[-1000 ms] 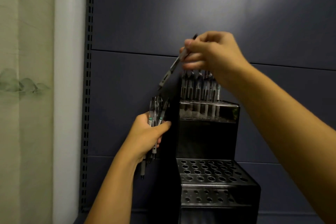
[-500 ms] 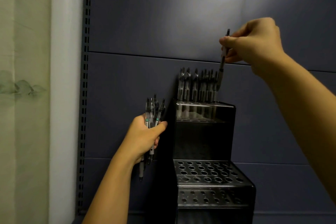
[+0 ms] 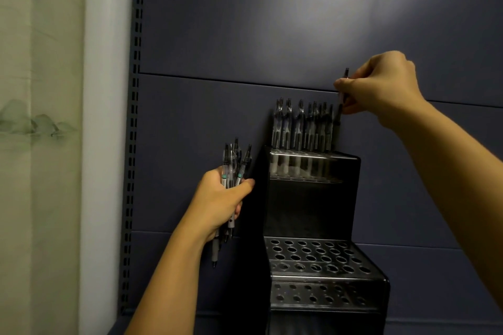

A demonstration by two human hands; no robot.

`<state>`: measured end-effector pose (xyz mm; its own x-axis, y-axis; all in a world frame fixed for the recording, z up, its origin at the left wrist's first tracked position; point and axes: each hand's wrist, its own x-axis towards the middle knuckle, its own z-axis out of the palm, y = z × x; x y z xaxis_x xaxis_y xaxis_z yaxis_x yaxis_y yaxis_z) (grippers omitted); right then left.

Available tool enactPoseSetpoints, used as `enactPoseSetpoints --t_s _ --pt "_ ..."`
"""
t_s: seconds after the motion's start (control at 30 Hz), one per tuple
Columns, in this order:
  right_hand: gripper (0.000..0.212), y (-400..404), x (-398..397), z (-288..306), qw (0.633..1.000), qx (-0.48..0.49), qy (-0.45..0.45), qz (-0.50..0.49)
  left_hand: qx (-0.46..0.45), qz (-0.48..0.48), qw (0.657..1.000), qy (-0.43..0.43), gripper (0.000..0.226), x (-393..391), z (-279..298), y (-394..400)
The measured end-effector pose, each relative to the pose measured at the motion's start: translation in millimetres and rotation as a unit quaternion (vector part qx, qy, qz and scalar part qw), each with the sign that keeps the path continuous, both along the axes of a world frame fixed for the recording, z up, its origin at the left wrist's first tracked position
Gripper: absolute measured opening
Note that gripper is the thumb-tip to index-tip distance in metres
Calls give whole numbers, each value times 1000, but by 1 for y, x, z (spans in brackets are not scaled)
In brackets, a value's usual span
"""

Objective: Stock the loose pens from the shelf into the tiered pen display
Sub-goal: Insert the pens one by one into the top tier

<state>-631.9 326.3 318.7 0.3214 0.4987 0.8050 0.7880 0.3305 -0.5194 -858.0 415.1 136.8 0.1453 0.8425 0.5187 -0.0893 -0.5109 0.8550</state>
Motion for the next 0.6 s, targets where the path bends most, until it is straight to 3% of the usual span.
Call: enactPoseSetpoints --t_s 0.2,0.4,0.6 --pt "26 2 -4 -6 999 -39 -16 -12 1 2 1000 -1 21 0 0 0" --pt "22 6 -3 -21 990 -139 15 -3 3 3 1000 6 20 1 0 0" --pt "32 5 -1 -28 989 -141 -22 -43 2 1 1000 14 20 1 1 -2"
